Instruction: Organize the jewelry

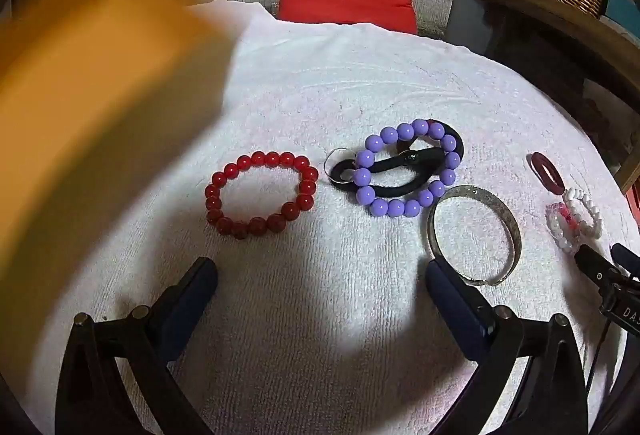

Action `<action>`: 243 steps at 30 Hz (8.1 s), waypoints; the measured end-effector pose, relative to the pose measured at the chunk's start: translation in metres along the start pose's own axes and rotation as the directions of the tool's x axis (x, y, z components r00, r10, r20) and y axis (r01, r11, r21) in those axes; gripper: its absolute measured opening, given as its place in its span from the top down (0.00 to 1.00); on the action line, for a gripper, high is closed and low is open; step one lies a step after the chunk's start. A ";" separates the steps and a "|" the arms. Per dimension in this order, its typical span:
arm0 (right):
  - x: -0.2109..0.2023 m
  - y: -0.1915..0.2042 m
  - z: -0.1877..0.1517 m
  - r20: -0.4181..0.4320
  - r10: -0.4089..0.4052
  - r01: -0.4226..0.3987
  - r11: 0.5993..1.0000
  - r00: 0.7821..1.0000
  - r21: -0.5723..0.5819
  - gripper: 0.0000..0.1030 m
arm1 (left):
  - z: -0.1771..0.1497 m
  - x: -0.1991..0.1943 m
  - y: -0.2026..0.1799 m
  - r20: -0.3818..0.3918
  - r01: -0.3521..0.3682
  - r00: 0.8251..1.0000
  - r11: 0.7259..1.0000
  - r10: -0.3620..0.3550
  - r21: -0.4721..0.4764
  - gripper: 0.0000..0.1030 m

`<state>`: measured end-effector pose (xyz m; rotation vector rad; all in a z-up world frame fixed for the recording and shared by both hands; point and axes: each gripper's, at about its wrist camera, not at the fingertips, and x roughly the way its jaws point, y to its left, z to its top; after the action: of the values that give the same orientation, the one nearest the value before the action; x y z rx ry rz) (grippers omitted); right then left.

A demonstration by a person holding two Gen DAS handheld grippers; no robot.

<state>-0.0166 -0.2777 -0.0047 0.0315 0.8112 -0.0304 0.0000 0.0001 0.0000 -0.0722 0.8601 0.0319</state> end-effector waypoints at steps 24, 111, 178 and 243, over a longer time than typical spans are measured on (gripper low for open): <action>-0.001 0.001 0.000 -0.001 -0.012 0.012 1.000 1.000 -0.009 0.00 | 0.000 0.001 0.000 0.001 -0.002 1.000 1.000 0.002 0.002 0.00; -0.110 0.021 -0.010 -0.066 0.258 -0.248 0.961 0.964 0.124 0.05 | -0.021 -0.159 0.026 0.231 -0.166 0.956 0.983 0.179 -0.073 0.00; -0.041 -0.052 0.032 -0.067 0.356 -0.327 0.906 0.932 0.268 0.92 | 0.012 -0.013 -0.071 -0.054 0.097 0.994 0.995 -0.097 0.009 0.40; -0.079 0.359 0.046 -0.208 0.740 -0.751 0.659 0.639 0.034 0.79 | -0.047 -0.124 0.232 -0.162 -0.413 0.903 0.699 0.398 -0.584 0.37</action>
<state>-0.0240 0.0802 0.0900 0.3271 0.9560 0.8109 -0.1302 0.2282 0.0517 -0.4925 0.8470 0.7390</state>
